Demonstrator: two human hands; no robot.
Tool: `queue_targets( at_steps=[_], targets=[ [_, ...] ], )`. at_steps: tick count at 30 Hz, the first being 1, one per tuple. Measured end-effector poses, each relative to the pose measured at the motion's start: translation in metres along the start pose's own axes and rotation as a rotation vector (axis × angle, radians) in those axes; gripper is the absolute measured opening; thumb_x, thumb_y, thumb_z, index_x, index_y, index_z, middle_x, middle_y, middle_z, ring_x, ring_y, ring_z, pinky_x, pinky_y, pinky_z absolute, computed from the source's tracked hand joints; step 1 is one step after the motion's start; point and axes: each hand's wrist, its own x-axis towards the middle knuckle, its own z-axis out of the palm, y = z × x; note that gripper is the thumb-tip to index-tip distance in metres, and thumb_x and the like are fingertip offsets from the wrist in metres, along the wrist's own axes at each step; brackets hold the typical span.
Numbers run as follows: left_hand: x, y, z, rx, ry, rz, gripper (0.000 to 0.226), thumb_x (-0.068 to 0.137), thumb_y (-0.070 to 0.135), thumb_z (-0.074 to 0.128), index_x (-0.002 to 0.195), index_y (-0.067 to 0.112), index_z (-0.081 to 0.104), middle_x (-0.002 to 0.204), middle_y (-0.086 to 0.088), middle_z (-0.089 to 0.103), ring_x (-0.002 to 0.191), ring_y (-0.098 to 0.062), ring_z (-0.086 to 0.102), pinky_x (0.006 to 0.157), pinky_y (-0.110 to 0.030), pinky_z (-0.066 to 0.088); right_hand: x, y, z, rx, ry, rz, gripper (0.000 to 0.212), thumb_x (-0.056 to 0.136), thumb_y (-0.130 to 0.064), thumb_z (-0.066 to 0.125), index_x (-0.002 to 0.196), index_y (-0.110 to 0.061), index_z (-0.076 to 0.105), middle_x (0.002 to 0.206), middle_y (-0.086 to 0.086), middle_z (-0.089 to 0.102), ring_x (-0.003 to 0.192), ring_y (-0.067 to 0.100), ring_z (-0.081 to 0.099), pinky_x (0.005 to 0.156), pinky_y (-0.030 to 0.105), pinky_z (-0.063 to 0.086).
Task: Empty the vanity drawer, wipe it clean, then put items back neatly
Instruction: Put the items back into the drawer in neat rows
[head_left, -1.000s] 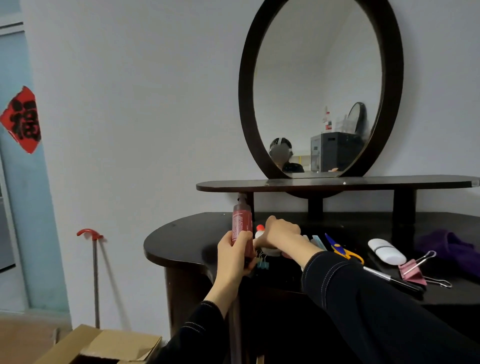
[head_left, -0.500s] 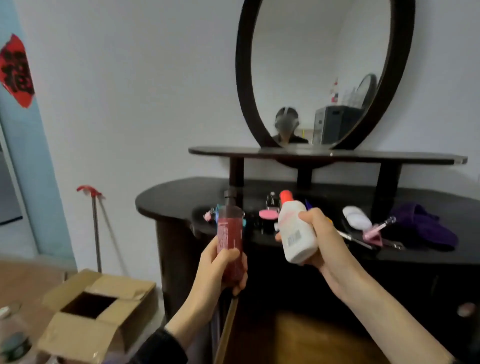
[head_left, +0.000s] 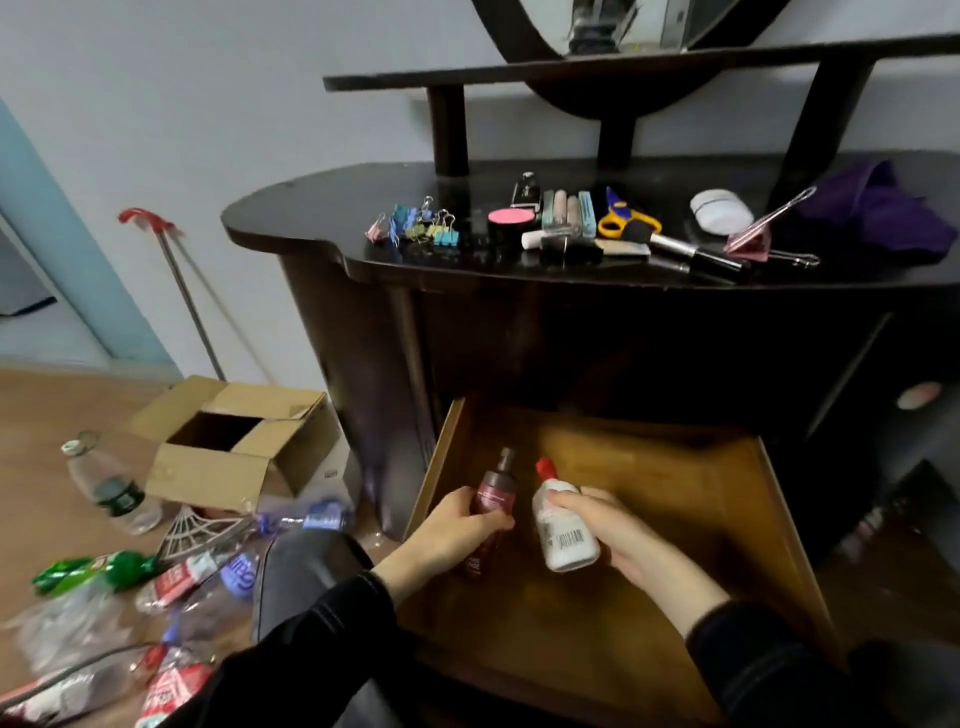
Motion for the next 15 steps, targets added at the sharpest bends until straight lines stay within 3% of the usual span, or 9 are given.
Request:
queue_targets(
  at_steps=[4, 7, 12, 15],
  targets=[
    [0.019, -0.021, 0.008, 0.138, -0.049, -0.032, 0.028, 0.085, 0.018, 0.076, 0.104, 0.004, 0.063, 0.094, -0.011, 0.069, 0.083, -0.02, 0.066, 0.083, -0.038, 0.055, 0.012, 0.02, -0.007, -0.151, -0.059, 0.017, 0.022, 0.095, -0.024, 0.069, 0.116, -0.018, 0.066, 0.105, 0.004, 0.075, 0.099, 0.021, 0.072, 0.089, 0.039, 0.057],
    [0.026, -0.035, 0.015, 0.256, -0.024, -0.024, 0.032, 0.084, 0.02, 0.076, 0.104, 0.012, 0.052, 0.092, 0.0, 0.061, 0.082, -0.013, 0.059, 0.068, -0.025, 0.048, 0.013, 0.025, -0.012, -0.235, -0.071, 0.044, 0.018, 0.093, -0.023, 0.069, 0.11, -0.019, 0.066, 0.104, 0.003, 0.073, 0.095, 0.017, 0.07, 0.073, 0.031, 0.053],
    [0.032, -0.046, 0.017, 0.484, -0.065, -0.016, 0.049, 0.085, 0.029, 0.073, 0.121, 0.013, 0.044, 0.101, 0.0, 0.059, 0.09, -0.018, 0.062, 0.076, -0.029, 0.052, 0.016, 0.029, -0.014, -0.409, -0.039, 0.004, 0.013, 0.089, -0.024, 0.07, 0.092, -0.015, 0.061, 0.077, -0.005, 0.058, 0.064, 0.007, 0.053, 0.046, 0.016, 0.035],
    [0.031, -0.051, 0.018, 0.576, -0.09, -0.024, 0.056, 0.086, 0.029, 0.073, 0.128, 0.012, 0.039, 0.109, -0.002, 0.057, 0.097, -0.02, 0.063, 0.078, -0.028, 0.052, 0.017, 0.033, -0.009, -0.466, -0.067, -0.016, 0.019, 0.087, -0.023, 0.073, 0.089, -0.014, 0.056, 0.078, -0.004, 0.055, 0.064, 0.008, 0.052, 0.049, 0.018, 0.036]
  ],
)
